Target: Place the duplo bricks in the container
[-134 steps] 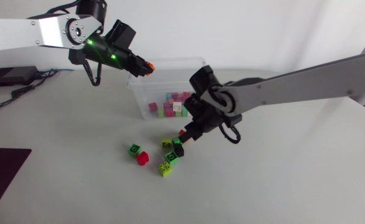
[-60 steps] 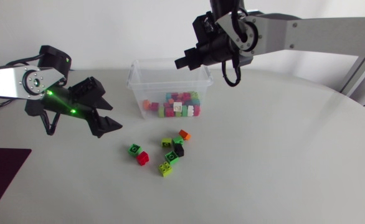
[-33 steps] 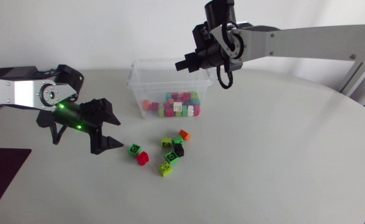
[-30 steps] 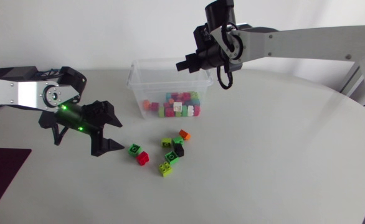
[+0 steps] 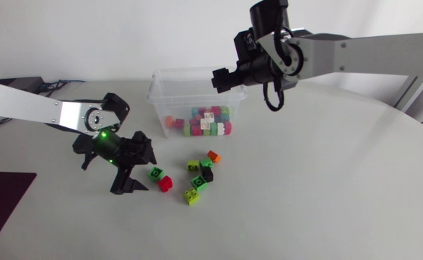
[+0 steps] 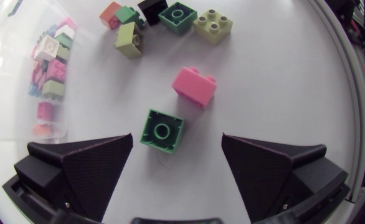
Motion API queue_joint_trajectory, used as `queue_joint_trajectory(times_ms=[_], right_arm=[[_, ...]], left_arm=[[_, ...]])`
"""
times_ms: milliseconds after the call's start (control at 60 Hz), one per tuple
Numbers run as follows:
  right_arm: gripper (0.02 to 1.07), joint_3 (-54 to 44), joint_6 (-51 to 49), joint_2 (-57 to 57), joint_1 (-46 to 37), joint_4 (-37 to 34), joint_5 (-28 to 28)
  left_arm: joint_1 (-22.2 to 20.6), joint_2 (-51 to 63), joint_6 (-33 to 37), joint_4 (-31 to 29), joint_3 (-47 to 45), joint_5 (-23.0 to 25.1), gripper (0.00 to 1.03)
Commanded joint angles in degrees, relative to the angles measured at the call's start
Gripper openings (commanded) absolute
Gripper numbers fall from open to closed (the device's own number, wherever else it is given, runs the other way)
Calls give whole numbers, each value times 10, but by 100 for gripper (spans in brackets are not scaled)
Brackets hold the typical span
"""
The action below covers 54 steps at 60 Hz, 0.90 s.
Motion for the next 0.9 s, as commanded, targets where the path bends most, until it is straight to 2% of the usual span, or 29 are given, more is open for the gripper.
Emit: queue_joint_trajectory(times_ms=[0,317,467,533,600,717,800,883], right_arm=[[103,-60,3,-50,14,14,2],[102,-221,-4,-148,41,23,-14],[102,-280,-7,-172,58,17,-28],[102,-298,-6,-174,75,10,-27],[98,-302,-5,-160,82,10,-26],[97,-297,-9,-116,82,13,-27],[97,-288,-30,-81,78,14,-27],[97,-282,-66,-53,75,27,-14]], left_arm=[[-6,25,36,-13,35,-5,98],[-18,79,48,-21,80,-20,96],[-26,89,48,-36,87,-21,77],[-27,89,51,-46,87,-20,58],[-26,85,54,-57,86,-20,46],[-23,66,56,-64,75,-20,29],[-18,50,56,-65,66,-19,22],[-12,28,53,-74,55,-15,21]])
